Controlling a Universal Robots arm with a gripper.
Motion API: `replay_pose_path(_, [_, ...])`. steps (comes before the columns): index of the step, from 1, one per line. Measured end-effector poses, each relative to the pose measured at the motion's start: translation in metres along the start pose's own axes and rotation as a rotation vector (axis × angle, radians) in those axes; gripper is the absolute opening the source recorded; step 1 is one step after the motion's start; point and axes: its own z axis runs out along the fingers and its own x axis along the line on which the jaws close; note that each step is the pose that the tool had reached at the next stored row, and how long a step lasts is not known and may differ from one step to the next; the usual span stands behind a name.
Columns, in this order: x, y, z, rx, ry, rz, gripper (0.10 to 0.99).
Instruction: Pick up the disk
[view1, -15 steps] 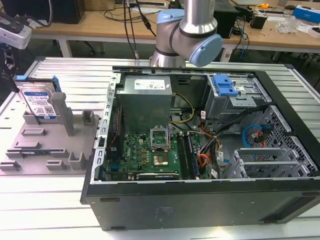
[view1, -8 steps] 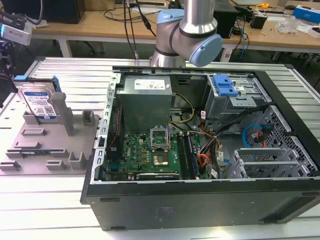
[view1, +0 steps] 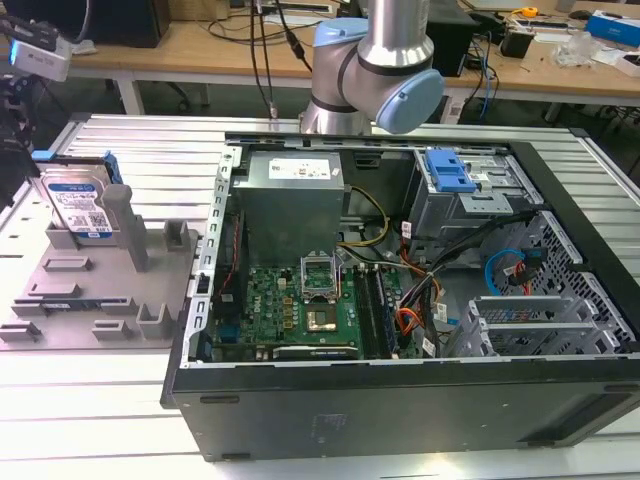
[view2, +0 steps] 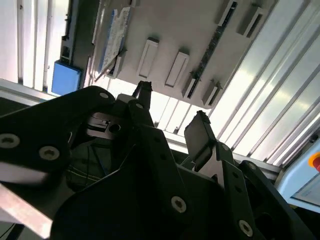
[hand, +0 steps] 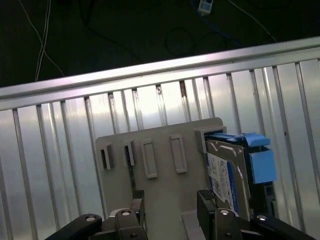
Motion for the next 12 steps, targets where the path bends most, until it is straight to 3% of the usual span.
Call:
replay_pose_path(2, [-0.0096, 0.0022, 0.0002, 0.0, 0.0005, 0.0, 0.541])
replay_pose_path(3, [-0.0187, 0.004, 0.0001, 0.0, 0.0012, -0.001, 0.541])
replay_pose_path(7, [-0.0422, 0.0083, 0.0003, 0.001, 0.0034, -0.008, 0.541])
replay_pose_path(11, [-0.0599, 0.0112, 0.0003, 0.001, 0.0079, -0.031, 0.541])
replay_pose_path(12, [-0.0608, 0.0114, 0.0003, 0.002, 0.0145, -0.063, 0.541])
